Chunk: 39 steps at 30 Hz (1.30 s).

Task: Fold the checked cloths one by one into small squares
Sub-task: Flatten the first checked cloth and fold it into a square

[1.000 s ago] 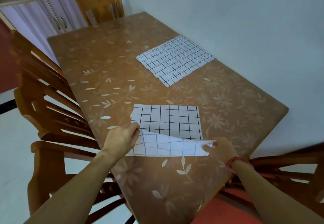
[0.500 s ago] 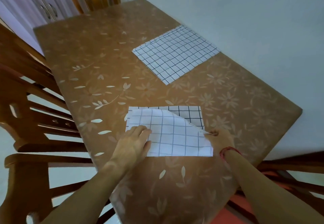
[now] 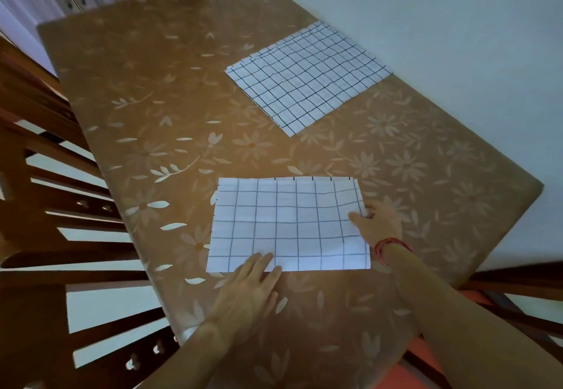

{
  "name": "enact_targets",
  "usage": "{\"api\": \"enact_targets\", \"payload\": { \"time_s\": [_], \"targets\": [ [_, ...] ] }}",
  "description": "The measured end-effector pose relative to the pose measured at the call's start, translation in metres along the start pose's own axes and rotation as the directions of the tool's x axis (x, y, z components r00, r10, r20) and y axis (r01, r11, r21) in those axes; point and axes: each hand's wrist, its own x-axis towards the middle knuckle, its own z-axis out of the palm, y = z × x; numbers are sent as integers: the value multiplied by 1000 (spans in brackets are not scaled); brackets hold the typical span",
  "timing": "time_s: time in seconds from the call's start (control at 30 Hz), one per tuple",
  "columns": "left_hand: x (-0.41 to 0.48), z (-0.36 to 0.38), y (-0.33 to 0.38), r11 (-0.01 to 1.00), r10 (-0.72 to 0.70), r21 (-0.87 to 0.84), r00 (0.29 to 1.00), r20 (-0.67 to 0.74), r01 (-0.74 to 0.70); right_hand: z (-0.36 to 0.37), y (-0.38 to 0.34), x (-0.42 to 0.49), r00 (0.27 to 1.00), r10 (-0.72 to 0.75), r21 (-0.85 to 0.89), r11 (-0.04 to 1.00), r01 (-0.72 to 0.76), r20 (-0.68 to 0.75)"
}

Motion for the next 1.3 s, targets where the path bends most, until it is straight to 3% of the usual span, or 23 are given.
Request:
{"api": "enact_targets", "payload": {
  "time_s": [0.23,0.37,0.5,0.67,0.87,1.03,1.3],
  "targets": [
    [-4,6,9,999,24,-23,999,33,-24,3,7,-14,998,-66,65,996,66,-12],
    [-4,8,12,1000,2,-3,998,67,-2,15,12,-27,983,-174,-199,963,182,59],
    [-6,8,15,999,-32,-23,996,84,34,41,17,-71,897,-357,-407,802,437,260],
    [-6,10,17,998,-54,-33,997,63,57,80,32,-118,751,-539,-468,588,660,382],
    [-9,25,16,993,-99,-50,987,126,106,94,41,-132,738,-497,-545,499,674,457],
    [-12,26,17,986,-139,-77,985,105,147,97,39,-134,747,-469,-568,486,664,471],
    [-21,24,5,985,-165,-45,983,77,169,121,26,-146,676,-510,-501,454,736,532]
  ]
}}
